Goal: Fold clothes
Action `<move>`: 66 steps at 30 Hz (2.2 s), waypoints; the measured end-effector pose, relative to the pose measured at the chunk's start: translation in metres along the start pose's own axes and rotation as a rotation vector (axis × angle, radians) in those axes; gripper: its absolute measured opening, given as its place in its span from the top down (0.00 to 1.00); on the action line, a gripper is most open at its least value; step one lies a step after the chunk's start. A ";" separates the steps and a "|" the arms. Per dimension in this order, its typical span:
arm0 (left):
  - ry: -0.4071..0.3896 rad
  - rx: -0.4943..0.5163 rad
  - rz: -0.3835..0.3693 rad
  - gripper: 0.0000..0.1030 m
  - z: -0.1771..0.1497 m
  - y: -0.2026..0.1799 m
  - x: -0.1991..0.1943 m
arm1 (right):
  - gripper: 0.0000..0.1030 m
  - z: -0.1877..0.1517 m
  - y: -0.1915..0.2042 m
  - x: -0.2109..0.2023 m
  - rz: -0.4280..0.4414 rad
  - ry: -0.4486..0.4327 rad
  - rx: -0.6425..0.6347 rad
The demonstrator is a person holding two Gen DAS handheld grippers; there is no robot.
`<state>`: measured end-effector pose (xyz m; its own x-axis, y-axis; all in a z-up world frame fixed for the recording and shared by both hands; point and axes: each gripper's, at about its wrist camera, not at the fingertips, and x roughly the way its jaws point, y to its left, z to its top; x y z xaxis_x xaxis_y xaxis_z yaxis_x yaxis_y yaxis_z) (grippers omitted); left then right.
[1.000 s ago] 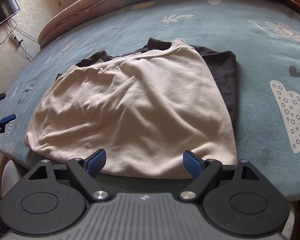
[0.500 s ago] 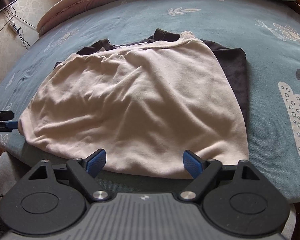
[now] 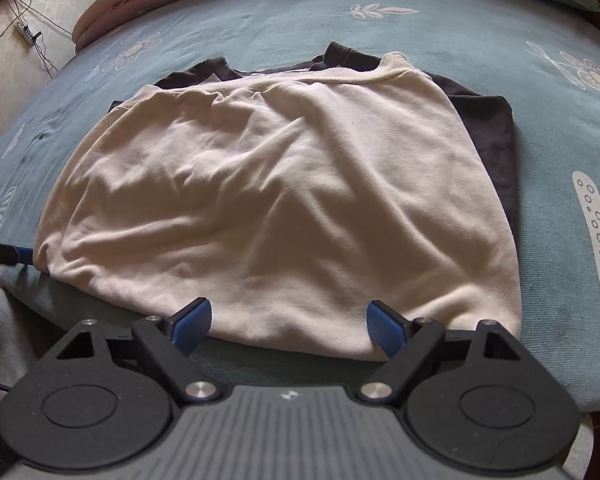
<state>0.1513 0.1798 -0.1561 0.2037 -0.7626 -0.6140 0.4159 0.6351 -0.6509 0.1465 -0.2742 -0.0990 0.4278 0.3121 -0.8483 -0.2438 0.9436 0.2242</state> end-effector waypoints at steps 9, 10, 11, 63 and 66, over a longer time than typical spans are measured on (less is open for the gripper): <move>0.111 0.158 0.179 0.99 0.012 0.004 -0.019 | 0.13 0.000 0.002 0.001 -0.020 0.004 -0.007; 0.116 0.164 0.189 0.99 0.013 0.004 -0.023 | 0.13 0.000 0.002 0.001 -0.022 0.005 -0.011; 0.118 0.160 0.202 0.99 0.013 0.006 -0.027 | 0.13 0.000 0.002 0.001 -0.024 0.005 -0.013; -0.270 -0.274 0.321 0.11 0.168 -0.011 0.070 | 0.00 0.101 -0.117 0.022 0.104 -0.352 0.398; -0.243 -0.233 0.266 0.07 0.168 -0.029 0.078 | 0.00 0.115 -0.113 0.021 0.248 -0.342 0.398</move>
<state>0.3042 0.0817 -0.1099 0.4912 -0.5574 -0.6694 0.1152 0.8033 -0.5844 0.2834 -0.3613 -0.0870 0.6725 0.4849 -0.5591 -0.0546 0.7859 0.6159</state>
